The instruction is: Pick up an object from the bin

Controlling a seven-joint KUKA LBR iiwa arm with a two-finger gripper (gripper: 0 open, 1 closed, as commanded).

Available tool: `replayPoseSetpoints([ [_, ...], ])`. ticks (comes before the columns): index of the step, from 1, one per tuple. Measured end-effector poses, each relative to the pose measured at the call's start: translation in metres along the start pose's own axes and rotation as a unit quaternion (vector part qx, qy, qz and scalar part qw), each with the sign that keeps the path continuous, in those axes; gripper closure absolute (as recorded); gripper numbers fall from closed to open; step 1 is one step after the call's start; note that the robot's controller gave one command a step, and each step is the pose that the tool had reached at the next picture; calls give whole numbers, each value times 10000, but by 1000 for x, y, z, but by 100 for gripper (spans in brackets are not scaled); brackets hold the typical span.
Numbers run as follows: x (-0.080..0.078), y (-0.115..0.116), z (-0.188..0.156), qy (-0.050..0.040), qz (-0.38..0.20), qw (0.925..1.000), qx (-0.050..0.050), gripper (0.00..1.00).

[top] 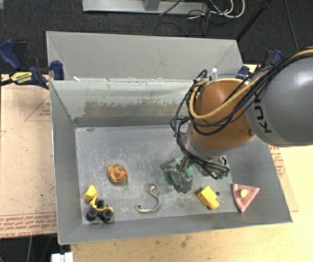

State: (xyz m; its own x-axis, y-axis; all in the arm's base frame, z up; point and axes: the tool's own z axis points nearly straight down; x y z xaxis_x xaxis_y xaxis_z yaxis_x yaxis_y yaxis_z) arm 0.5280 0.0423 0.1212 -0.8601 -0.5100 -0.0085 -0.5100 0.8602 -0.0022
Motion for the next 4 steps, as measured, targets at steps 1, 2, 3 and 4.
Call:
replayPoseSetpoints([
  [1, -27, -56, -45, 21, 3, 10000, -9, 100],
  [2, -26, -56, -44, 23, 3, 10000, -12, 100],
  [3, -29, -58, -47, 23, 27, 10000, -12, 100],
  [4, -34, -39, -48, 30, 15, 10000, -14, 100],
])
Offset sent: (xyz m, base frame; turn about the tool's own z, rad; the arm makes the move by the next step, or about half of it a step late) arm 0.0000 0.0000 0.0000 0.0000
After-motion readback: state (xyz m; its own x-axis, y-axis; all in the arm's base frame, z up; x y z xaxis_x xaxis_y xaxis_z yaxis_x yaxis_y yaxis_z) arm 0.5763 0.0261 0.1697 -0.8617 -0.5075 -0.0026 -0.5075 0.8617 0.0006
